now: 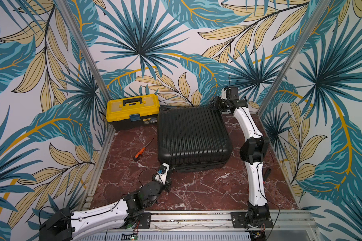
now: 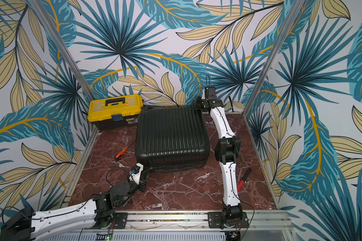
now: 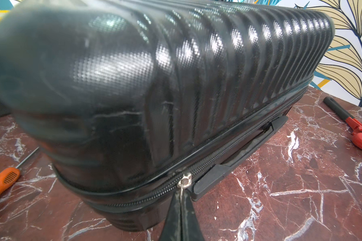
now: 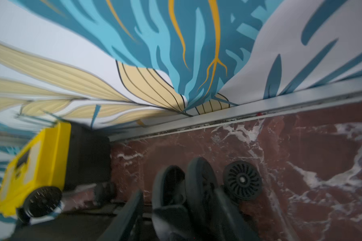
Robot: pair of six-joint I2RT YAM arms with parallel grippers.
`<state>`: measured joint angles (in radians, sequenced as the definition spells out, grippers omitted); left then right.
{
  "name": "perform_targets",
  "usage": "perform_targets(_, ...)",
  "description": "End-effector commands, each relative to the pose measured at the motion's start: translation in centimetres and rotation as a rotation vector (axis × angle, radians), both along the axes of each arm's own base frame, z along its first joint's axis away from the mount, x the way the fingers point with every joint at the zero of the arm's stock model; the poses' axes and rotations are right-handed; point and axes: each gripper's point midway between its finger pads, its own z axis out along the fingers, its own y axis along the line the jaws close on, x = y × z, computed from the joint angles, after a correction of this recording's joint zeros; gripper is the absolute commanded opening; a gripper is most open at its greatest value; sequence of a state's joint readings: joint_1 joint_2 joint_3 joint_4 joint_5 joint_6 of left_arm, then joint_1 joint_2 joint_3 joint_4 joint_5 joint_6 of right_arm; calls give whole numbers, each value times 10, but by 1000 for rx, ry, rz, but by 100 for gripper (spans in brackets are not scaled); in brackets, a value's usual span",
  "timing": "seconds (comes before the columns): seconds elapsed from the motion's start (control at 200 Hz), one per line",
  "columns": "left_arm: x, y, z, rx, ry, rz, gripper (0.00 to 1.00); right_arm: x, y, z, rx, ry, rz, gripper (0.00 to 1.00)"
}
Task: Open the suitcase zippers
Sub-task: Unzip the zipper on the suitcase.
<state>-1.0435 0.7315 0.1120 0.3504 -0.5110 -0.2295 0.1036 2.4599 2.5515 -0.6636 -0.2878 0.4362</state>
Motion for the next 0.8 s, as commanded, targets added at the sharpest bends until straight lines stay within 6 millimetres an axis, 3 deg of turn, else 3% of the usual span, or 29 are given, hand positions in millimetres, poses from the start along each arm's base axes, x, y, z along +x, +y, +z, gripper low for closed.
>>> perform_targets(0.0, 3, 2, 11, -19, -1, 23, 0, -46, 37, -36, -5, 139, 247, 36)
perform_targets(0.07, 3, 0, 13, -11, -1, 16, 0, -62, 40, -40, -11, 170, 294, 30)
perform_targets(0.315, 2, 6, 21, -45, 0, 38, 0, -136, 35, -64, -58, 334, 406, 30)
perform_targets(0.466, 1, 8, 21, -44, -2, 37, 0, -177, 28, -60, -30, 311, 353, 26)
perform_targets(0.616, -9, -23, 15, -12, 58, -114, 0, -208, 26, -51, 49, 258, 235, 33)
perform_targets(0.716, -9, -38, 10, -8, 105, -153, 0, -228, 20, -62, 67, 276, 133, 45)
perform_targets(0.791, -10, -46, 10, -3, 109, -174, 0, -244, 12, -73, 81, 279, 46, 46)
